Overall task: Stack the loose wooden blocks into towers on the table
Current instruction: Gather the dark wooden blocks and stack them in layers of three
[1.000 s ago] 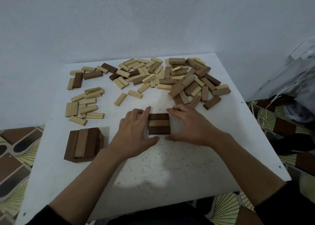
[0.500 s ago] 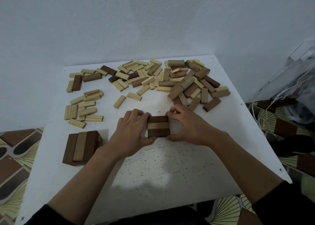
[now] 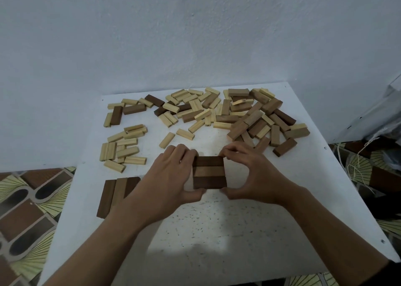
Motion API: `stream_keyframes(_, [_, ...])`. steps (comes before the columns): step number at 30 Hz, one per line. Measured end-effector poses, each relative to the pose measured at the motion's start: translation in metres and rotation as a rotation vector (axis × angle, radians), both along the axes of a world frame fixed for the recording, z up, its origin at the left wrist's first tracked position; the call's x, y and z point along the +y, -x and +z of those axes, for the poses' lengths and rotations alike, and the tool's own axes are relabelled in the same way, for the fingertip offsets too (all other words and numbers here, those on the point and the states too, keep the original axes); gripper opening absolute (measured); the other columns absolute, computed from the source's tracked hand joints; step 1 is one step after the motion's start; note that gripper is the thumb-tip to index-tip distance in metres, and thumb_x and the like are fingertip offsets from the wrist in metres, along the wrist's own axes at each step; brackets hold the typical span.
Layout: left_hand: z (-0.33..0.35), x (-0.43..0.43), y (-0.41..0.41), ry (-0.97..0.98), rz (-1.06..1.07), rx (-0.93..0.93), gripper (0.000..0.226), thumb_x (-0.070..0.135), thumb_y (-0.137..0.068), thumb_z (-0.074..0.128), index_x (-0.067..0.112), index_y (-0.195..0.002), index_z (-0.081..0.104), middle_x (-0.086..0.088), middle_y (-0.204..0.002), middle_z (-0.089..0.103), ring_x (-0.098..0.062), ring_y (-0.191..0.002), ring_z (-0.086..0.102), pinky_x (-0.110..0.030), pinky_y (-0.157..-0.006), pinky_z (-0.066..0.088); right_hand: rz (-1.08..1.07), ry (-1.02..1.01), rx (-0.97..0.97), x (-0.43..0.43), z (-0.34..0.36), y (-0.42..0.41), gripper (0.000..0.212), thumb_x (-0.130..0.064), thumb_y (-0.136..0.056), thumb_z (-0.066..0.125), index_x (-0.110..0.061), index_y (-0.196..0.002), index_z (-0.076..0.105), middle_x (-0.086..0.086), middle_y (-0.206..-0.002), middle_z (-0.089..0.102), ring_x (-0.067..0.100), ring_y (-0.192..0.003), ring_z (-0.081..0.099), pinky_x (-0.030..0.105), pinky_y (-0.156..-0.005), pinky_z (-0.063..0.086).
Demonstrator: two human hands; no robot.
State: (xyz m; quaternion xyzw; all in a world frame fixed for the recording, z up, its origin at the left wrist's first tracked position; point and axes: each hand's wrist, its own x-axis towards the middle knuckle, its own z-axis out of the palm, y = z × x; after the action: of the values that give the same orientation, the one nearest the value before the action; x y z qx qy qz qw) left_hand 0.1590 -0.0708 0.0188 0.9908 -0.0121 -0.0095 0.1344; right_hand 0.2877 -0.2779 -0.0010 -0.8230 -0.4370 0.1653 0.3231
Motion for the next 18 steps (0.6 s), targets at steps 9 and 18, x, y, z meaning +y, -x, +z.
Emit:
stream_keyframes(9, [0.047,0.066,0.039,-0.017,0.005,0.006,0.072,0.081,-0.077,0.043,0.035,-0.132,0.044,0.017,-0.128,0.043,-0.005,-0.113,0.042,-0.027,-0.099,0.042,0.097,-0.055,-0.118,0.06,0.031,0.028,0.073,-0.057,-0.068,0.081,-0.03,-0.131,0.055,-0.021,-0.125,0.048,0.001,-0.116,0.041,0.017,-0.096,0.035])
stream_keyframes(18, [0.052,0.126,0.079,0.028,0.035,0.026,0.065,0.081,-0.075,0.057,0.04,-0.124,0.048,0.027,-0.118,0.048,-0.002,-0.112,0.046,-0.034,-0.099,0.033,0.173,-0.015,-0.188,0.121,0.036,0.058,0.078,-0.069,-0.067,0.076,-0.028,-0.131,0.058,-0.018,-0.124,0.053,-0.002,-0.11,0.038,0.028,-0.097,0.032])
